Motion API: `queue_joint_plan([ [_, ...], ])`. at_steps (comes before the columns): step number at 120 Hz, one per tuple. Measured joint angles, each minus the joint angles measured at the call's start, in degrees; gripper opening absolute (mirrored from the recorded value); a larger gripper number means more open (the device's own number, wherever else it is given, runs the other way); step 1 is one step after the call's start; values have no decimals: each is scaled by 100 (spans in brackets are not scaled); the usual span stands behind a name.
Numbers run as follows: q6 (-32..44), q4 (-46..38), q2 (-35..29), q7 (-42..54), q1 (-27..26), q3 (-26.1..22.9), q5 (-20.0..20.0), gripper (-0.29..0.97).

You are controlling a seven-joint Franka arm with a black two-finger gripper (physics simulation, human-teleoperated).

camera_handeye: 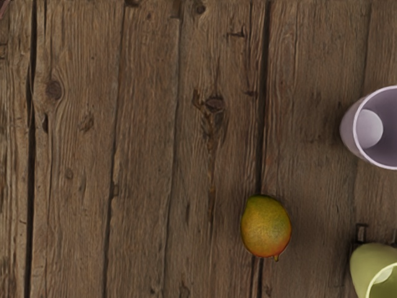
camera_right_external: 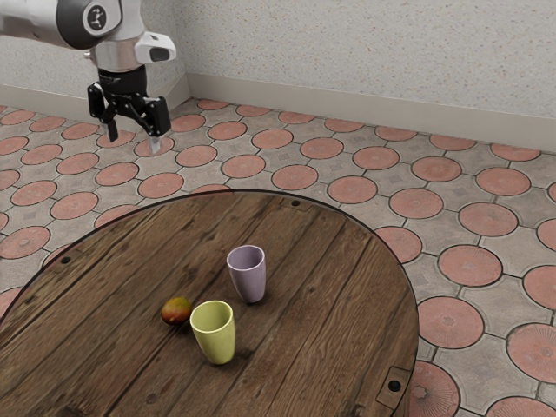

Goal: Place the left cup onto the right cup

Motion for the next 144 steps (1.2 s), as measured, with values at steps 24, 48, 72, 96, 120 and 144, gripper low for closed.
queue_joint_plan([
  [24, 300, 310, 455, 85, -56, -334, -28, 68],
  [48, 584, 118, 593, -247, -166, -1036, 155, 68],
  [72, 1214, -778, 535, -889, -148, -1464, 258, 68],
  [96, 2084, -1485, 617, -1512, -165, -1632, 229, 68],
  [120, 2761, -1547, 1067, -1958, -145, -1627, 235, 68],
  [144, 3264, -1548, 1554, -2280, -93, -1568, 253, 68],
])
